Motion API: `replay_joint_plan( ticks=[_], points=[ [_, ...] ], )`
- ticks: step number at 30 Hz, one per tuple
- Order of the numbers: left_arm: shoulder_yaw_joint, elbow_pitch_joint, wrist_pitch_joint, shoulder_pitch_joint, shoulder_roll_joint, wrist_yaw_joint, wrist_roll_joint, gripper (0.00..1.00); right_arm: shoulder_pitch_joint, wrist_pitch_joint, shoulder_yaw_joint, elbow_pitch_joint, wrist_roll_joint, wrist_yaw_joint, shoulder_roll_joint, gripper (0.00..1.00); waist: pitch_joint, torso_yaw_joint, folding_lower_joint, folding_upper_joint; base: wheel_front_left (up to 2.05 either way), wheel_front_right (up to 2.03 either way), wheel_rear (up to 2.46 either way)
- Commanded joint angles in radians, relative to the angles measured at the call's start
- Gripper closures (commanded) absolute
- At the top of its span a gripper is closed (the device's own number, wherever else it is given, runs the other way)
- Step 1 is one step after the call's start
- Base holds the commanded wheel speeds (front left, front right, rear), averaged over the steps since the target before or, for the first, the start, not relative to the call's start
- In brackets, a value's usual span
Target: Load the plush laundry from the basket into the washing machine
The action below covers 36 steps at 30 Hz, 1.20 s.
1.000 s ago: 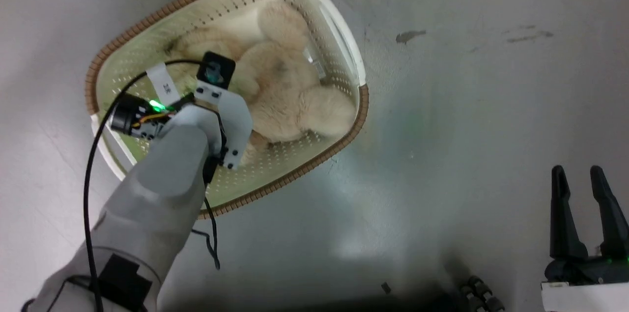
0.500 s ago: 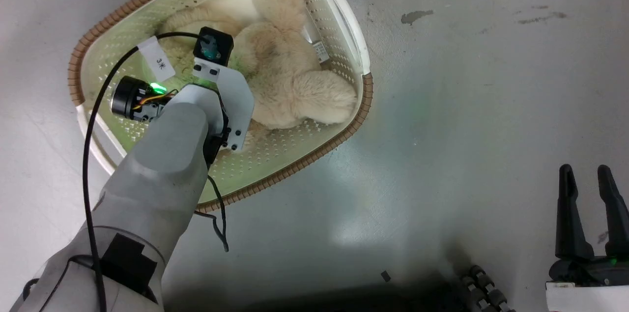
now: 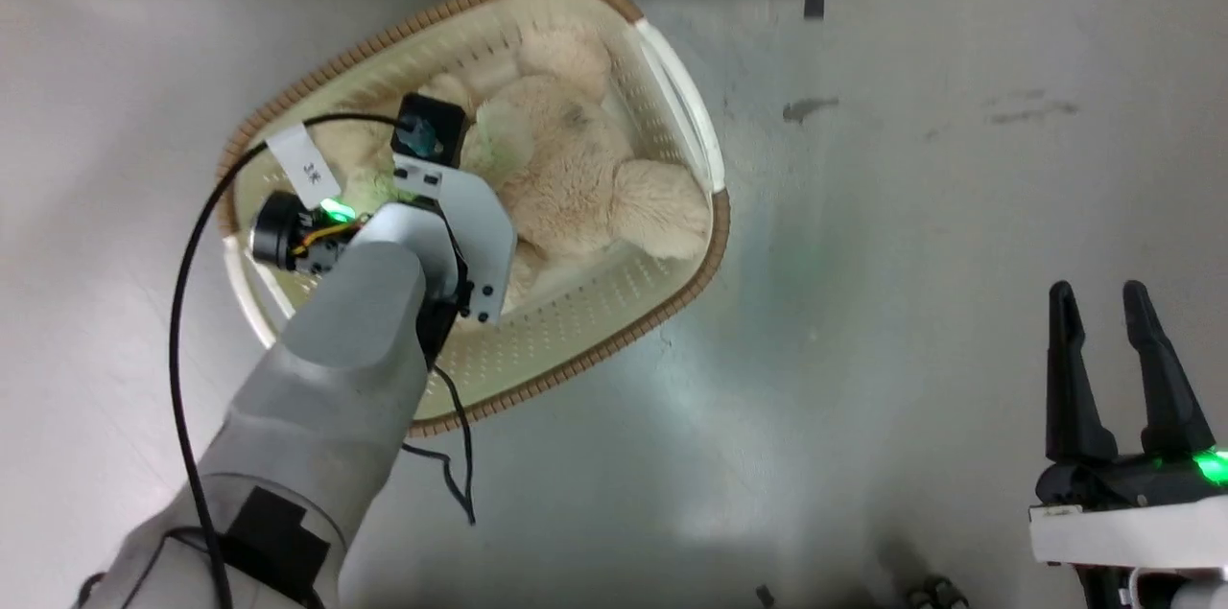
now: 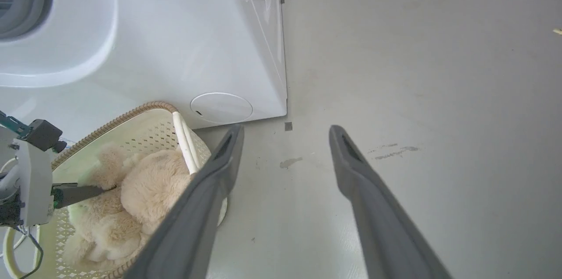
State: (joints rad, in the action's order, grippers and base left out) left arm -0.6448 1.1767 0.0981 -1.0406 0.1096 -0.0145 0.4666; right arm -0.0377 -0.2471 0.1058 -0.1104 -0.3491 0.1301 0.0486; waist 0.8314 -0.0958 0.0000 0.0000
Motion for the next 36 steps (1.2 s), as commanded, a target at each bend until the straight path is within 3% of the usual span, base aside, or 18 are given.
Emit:
replay_joint_plan(
  ticks=[1,8,17,27,36],
  points=[
    [0.007,0.002,-0.013,0.018,-0.007,0.005,0.011,1.00,-0.020,0.001,0.000,0.012,0.008,0.001,0.002,0.00,-0.052,0.019,0.0000,0.0000,0.00,0.00,0.00],
    [0.012,0.011,-0.013,0.111,-0.044,0.040,0.067,1.00,-0.010,0.016,0.001,0.072,0.030,0.001,0.002,0.00,-0.255,0.076,0.0000,0.0000,0.00,0.00,0.00],
    [0.050,-0.032,-0.083,0.223,-0.056,0.042,0.150,1.00,0.042,0.033,-0.001,0.117,0.039,0.001,0.002,0.00,-0.470,0.121,0.0000,0.0000,0.00,0.00,0.00],
    [0.123,-0.113,-0.195,0.361,-0.058,-0.006,0.249,1.00,0.132,0.045,-0.009,0.138,0.021,0.001,0.002,0.00,-0.689,0.133,0.0000,0.0000,0.00,0.00,0.00],
    [0.138,-0.241,-0.268,0.476,-0.038,-0.046,0.265,1.00,0.208,0.049,-0.022,0.146,-0.006,0.001,0.002,0.00,-0.807,0.128,0.0000,0.0000,0.00,0.00,0.00]
  ],
)
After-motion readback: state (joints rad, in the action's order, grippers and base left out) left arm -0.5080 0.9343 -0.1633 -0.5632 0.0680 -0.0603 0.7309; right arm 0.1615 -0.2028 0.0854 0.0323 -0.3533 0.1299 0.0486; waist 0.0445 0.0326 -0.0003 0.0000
